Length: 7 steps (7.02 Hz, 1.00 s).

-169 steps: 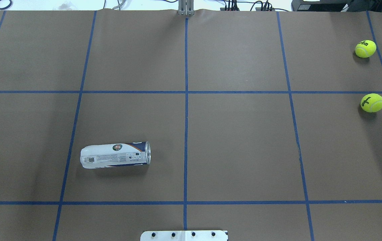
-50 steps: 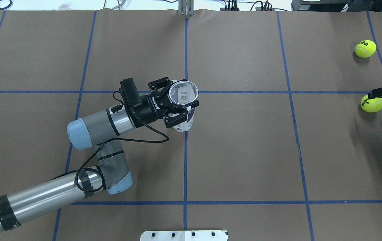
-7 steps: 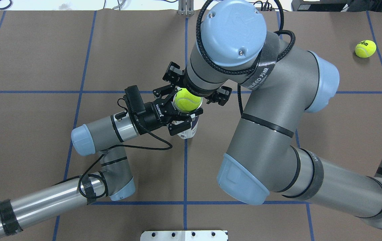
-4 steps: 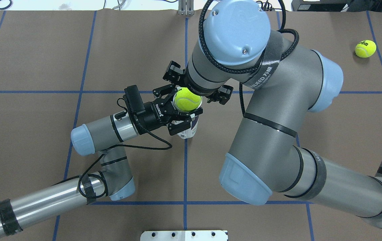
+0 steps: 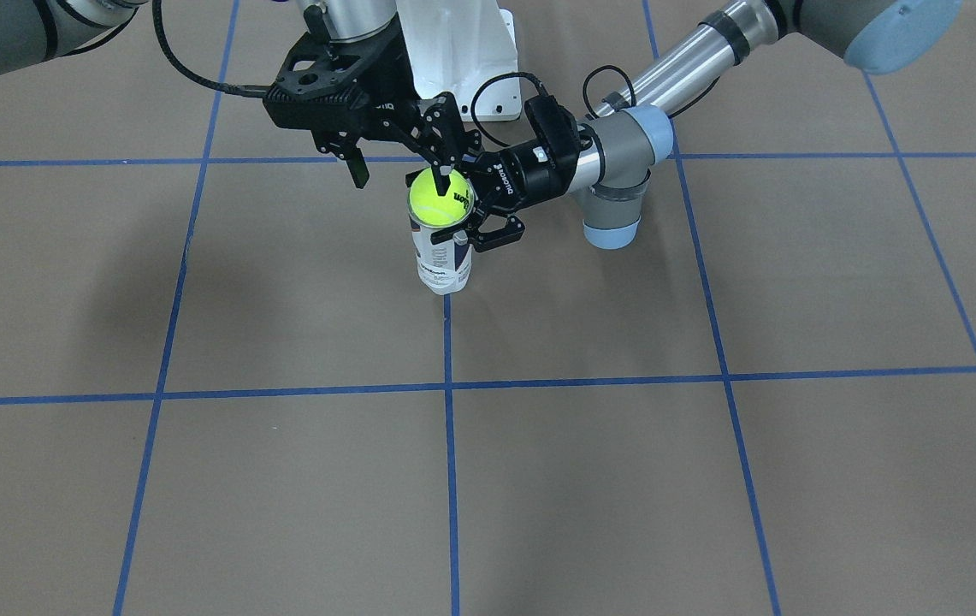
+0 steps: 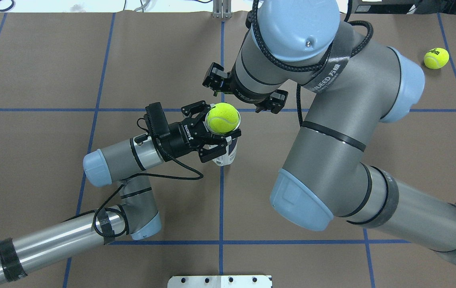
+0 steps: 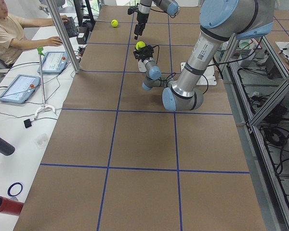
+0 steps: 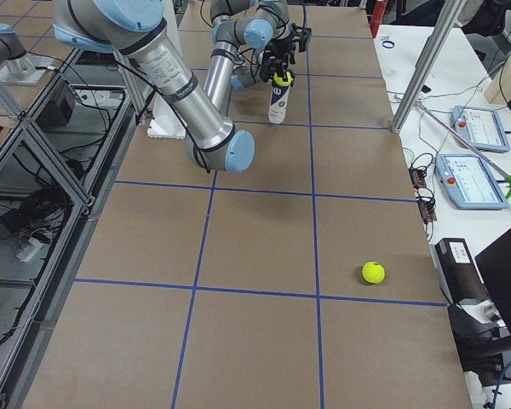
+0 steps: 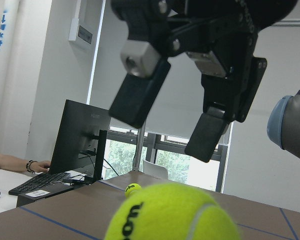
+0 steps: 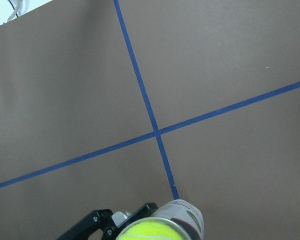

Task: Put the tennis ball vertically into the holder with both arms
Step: 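Lower the ball into the can's opening with the right gripper, then open the right gripper and raise it away from the can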

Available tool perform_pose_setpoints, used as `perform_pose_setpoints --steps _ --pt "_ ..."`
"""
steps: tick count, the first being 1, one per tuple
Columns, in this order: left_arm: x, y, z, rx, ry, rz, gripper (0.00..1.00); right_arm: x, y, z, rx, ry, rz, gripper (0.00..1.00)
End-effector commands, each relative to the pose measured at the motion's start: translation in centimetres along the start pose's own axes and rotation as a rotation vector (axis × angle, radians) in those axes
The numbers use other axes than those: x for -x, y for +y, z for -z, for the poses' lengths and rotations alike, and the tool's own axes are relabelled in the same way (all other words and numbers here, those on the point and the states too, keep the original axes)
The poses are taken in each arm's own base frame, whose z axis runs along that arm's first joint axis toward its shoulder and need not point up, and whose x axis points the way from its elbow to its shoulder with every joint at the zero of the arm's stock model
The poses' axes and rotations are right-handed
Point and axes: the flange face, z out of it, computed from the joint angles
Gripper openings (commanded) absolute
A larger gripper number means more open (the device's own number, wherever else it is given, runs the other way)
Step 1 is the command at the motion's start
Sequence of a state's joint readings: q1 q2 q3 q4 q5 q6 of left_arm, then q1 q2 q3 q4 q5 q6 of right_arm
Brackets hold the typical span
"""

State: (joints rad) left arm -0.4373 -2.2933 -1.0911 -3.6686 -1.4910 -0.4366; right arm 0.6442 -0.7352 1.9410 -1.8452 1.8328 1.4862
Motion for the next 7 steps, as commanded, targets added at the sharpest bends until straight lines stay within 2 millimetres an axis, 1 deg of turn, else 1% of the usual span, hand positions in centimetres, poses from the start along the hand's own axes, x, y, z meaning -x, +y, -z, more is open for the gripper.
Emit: perform_pose_setpoints --steps 1,3,5,6,7 --pt "0.2 0.4 0.3 0.005 -0.002 -0.007 0.73 -0.6 -0.3 0.2 0.0 -0.001 0.001 0.99" --pt "0.8 1.5 0.8 0.026 -0.012 -0.009 0.74 -0.8 -0.3 0.2 0.0 0.0 0.001 0.99" --pt "0.4 1.7 0.7 0.028 -0.008 -0.005 0.8 -1.4 -0.7 -0.2 -0.002 0.012 0.015 0.99" --pt "0.3 1.7 0.7 0.025 -0.005 -0.002 0.84 -2.4 -1.4 -0.3 0.002 0.02 0.035 0.99" --pt "0.2 1.6 0.7 0.022 -0.004 -0.002 0.9 -4.0 -2.7 0.0 0.009 0.027 0.059 0.99"
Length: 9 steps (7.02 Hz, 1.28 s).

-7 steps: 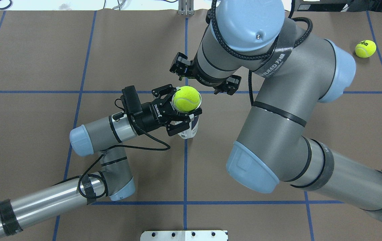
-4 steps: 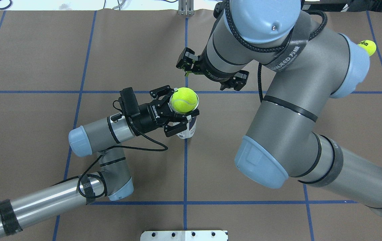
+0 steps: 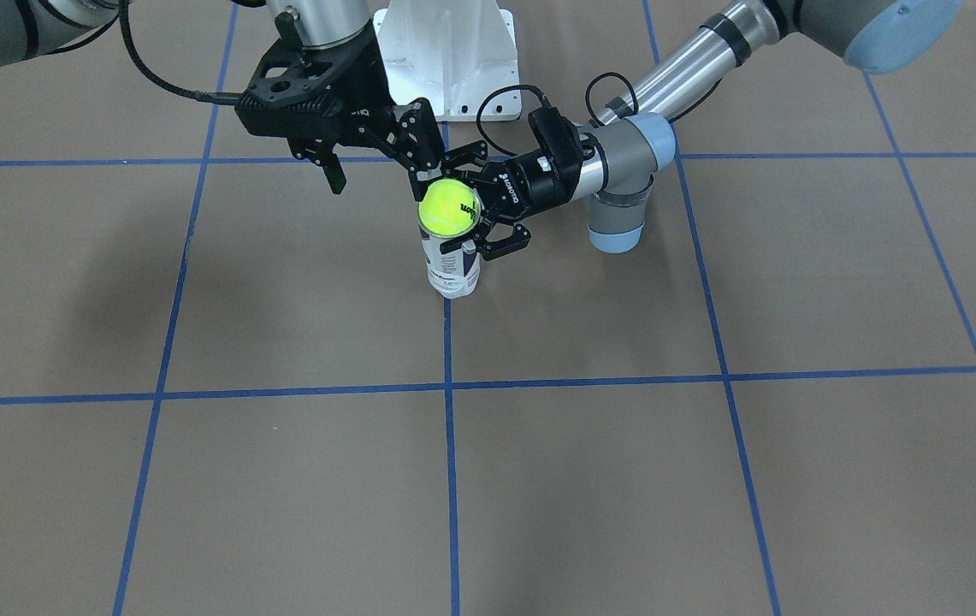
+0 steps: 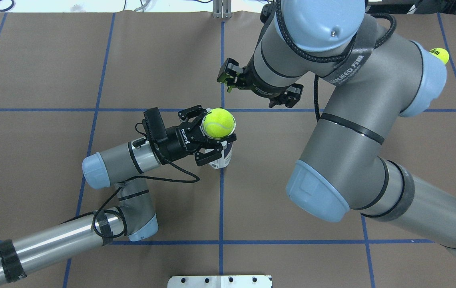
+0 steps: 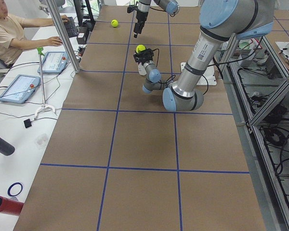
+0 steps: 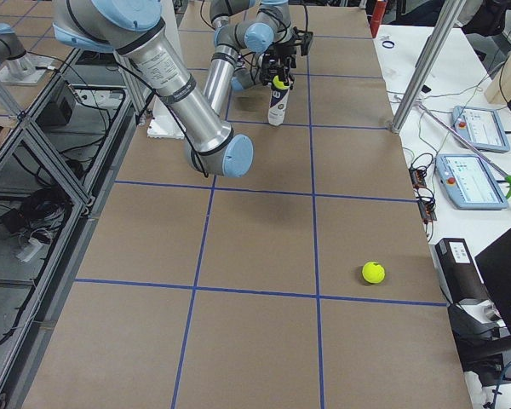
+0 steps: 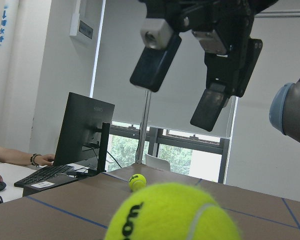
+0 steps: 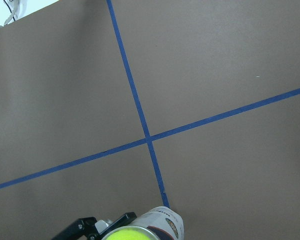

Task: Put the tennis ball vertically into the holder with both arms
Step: 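Open the right gripper and raise it away from the can, then move the right gripper toward the other tennis ball while the left holds the can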

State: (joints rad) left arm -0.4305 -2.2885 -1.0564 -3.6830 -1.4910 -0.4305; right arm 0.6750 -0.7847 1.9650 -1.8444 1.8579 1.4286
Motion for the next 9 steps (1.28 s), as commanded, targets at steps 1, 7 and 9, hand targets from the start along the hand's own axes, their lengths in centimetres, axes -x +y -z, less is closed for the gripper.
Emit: perform_pose_setpoints --steps 1,7,9 --pt "-0.1 -0.1 0.0 -0.005 0.003 0.002 0.93 -2.8 -2.3 0.2 0.015 0.017 0.04 0.99" --pt "-0.4 0.0 0.4 -0.01 0.009 0.005 0.98 -6.9 -7.5 1.2 0.018 0.039 0.09 0.99" --pt "-0.3 0.2 0.8 -0.007 0.008 0.005 0.99 -7.6 -8.5 1.7 0.019 0.04 0.096 0.99"
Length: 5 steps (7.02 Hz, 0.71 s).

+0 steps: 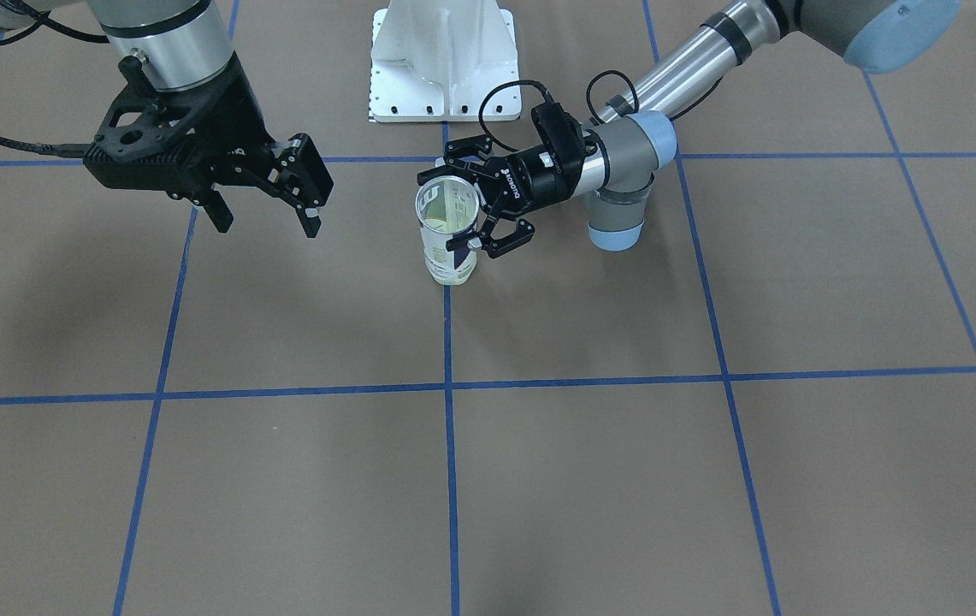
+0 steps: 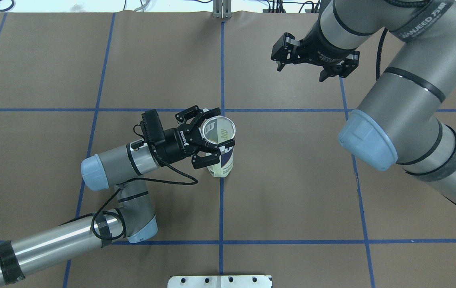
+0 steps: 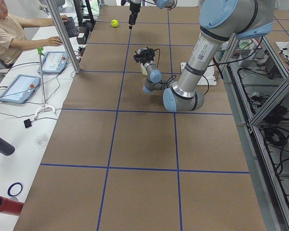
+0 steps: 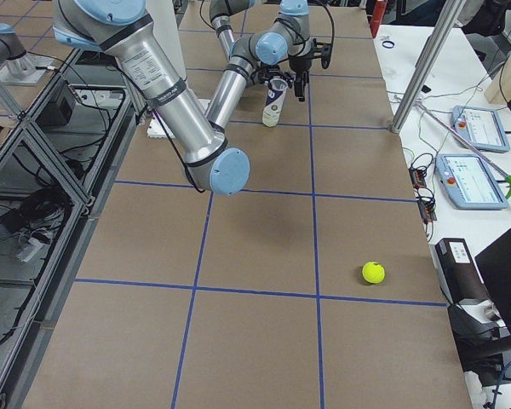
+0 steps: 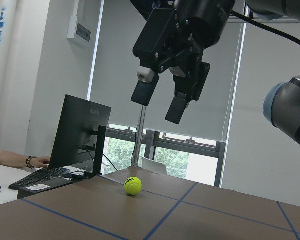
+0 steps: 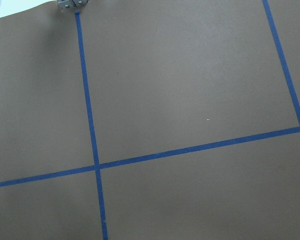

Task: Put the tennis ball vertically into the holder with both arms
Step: 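Move the right gripper toward the other tennis ball while the left holds the can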

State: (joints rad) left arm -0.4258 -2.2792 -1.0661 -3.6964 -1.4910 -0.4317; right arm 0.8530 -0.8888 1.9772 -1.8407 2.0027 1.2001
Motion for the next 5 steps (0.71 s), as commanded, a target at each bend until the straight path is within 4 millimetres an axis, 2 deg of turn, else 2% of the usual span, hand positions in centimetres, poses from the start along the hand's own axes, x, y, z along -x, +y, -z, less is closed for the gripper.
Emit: perform_pose_setpoints --steps 1,3,5 --pt "0.3 0.3 1.5 0.014 -0.004 -0.004 0.99 -2.1 -1.5 -0.1 -0.003 0.021 0.022 0.99" --pt "0.2 0.3 2.3 0.016 -0.003 -0.003 0.99 -4.6 -3.0 -0.4 -0.007 0.047 0.058 0.99" --pt "0.1 0.1 2.3 0.015 -0.003 -0.004 0.99 -4.8 -3.3 -0.5 -0.008 0.049 0.057 0.99"
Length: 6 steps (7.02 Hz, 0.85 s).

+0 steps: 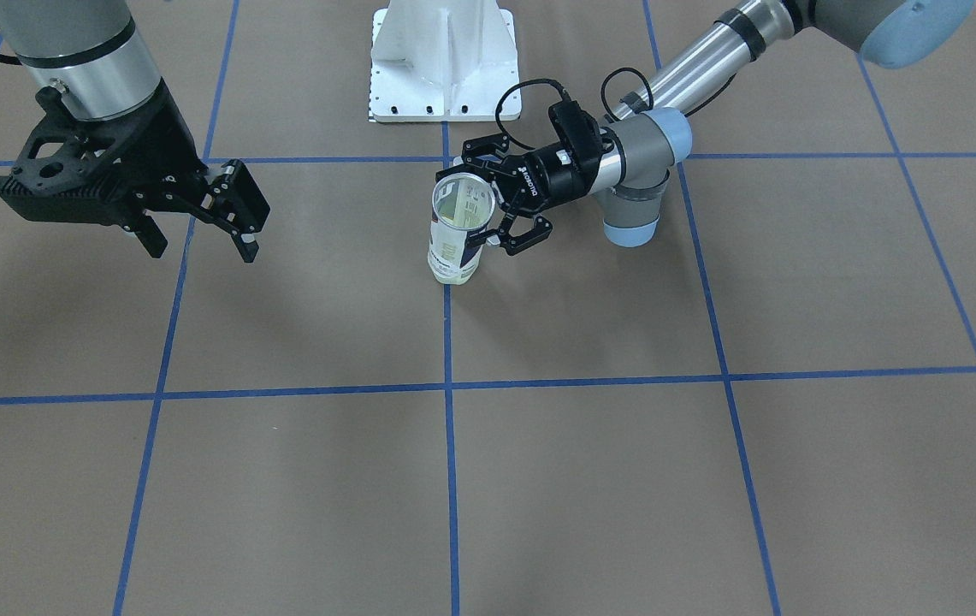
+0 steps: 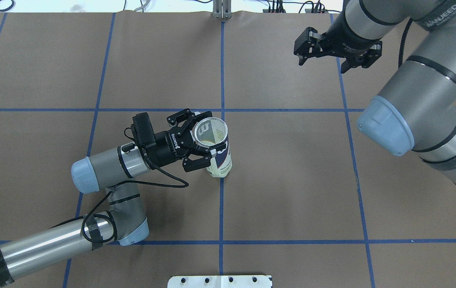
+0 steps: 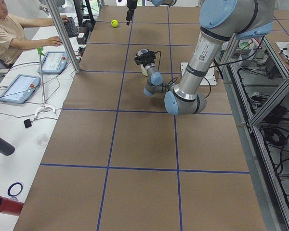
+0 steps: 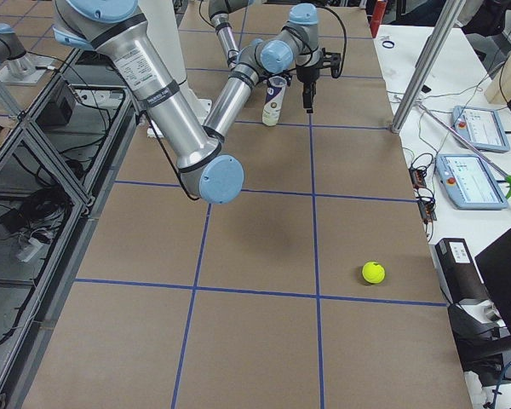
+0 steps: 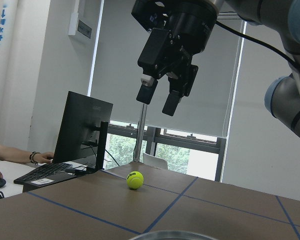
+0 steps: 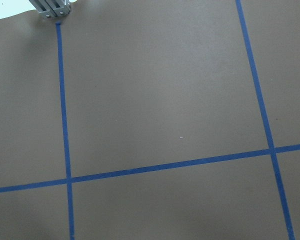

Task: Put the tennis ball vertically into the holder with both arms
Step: 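Move the right gripper toward the other tennis ball while the left holds the can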

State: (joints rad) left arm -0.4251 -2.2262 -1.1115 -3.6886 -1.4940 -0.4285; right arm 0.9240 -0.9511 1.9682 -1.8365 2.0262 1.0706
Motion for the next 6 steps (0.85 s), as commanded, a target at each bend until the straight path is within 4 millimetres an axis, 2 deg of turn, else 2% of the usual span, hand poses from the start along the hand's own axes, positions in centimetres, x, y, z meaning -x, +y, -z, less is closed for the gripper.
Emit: perform_pose_setpoints --steps 1,3,4,6 --pt "-0.3 0.1 0.0 0.002 0.003 0.003 0.99 -0.4 -0.2 0.0 -0.001 0.003 0.0 0.99" --pt "-1.6 0.8 -0.2 0.01 0.018 0.017 0.99 -1.2 -0.8 0.2 0.004 0.003 -0.004 0.99" --pt "-1.9 1.2 -0.2 0.017 0.02 0.02 0.99 -2.9 -1.5 0.0 0.009 0.016 0.036 0.99" --pt "-2.3 1.3 -0.3 0.017 0.025 0.023 0.99 -7.7 -5.2 -0.7 0.031 0.054 0.095 0.99"
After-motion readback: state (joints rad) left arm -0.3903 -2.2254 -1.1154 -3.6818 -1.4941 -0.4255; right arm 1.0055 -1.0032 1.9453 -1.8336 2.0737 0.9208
